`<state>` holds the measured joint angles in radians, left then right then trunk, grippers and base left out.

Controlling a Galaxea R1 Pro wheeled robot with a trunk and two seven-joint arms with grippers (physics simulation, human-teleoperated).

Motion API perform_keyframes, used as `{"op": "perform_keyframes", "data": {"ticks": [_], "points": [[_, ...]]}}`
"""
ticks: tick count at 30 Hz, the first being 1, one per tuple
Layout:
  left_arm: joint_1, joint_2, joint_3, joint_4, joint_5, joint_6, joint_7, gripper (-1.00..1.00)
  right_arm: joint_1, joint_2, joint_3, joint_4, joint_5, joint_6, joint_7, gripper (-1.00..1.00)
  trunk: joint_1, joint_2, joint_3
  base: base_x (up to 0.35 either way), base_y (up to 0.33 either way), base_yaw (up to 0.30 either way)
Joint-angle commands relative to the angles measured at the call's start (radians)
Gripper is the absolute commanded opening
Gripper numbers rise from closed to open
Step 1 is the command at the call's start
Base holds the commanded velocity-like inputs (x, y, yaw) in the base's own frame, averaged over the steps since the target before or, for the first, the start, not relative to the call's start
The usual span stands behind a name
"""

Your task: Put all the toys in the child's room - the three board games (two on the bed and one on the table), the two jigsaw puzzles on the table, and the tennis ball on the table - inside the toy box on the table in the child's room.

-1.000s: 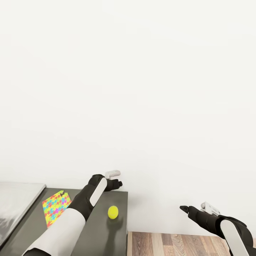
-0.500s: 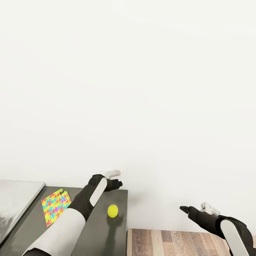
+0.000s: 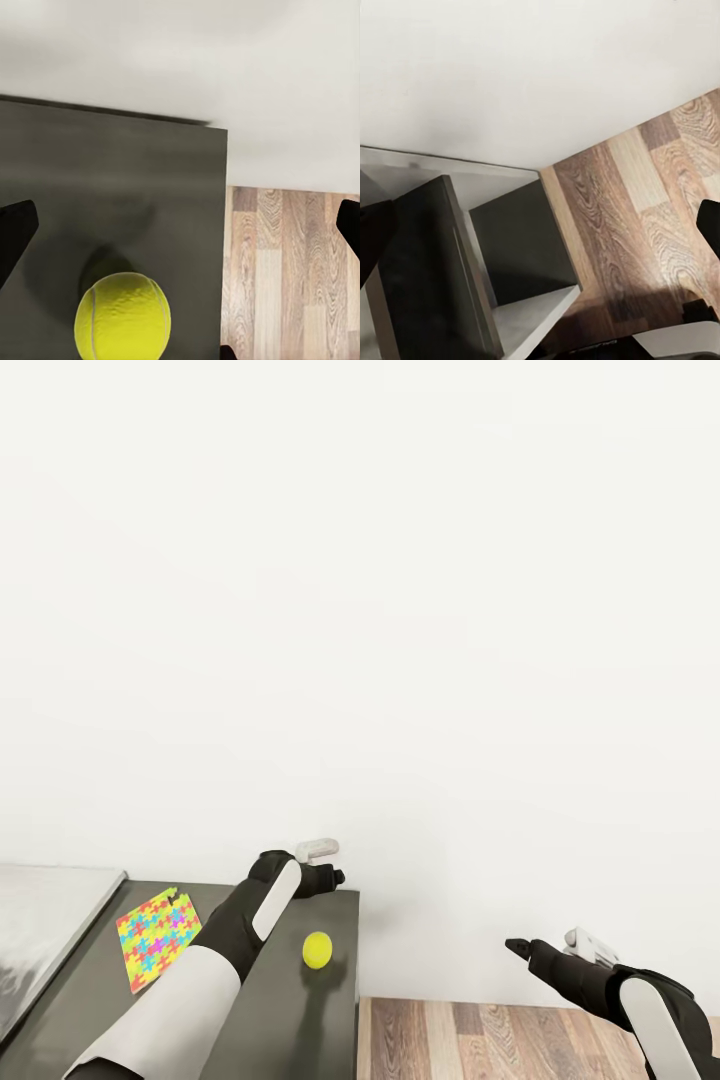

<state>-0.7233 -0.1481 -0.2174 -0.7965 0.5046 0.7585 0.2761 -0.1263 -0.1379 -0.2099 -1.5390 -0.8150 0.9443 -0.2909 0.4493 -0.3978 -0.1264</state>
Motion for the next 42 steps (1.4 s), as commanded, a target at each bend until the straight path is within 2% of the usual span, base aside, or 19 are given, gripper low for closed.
{"op": "perform_keyframes", "data": {"ticks": [1,13,42], "points": [[-0.001,0.0,-0.002,-0.001,0.01,0.002,0.01,1.0,-0.001,0.0,0.0,-0.001,-0.01,0.003,-0.009,1.0,0.001,-0.002,-0.002,0.0,0.0,0.0],[-0.001,0.0,0.0,0.0,0.008,0.001,0.013,1.0,-0.001,0.0,0.0,-0.003,-0.012,0.006,-0.01,1.0,0.001,-0.002,-0.005,0.0,0.0,0.0],[-0.002,-0.001,-0.001,0.028,0.008,-0.025,0.015,1.0,-0.012,-0.002,-0.001,0.007,-0.013,0.011,-0.013,1.0,0.001,-0.002,-0.051,0.0,0.0,0.0]]}}
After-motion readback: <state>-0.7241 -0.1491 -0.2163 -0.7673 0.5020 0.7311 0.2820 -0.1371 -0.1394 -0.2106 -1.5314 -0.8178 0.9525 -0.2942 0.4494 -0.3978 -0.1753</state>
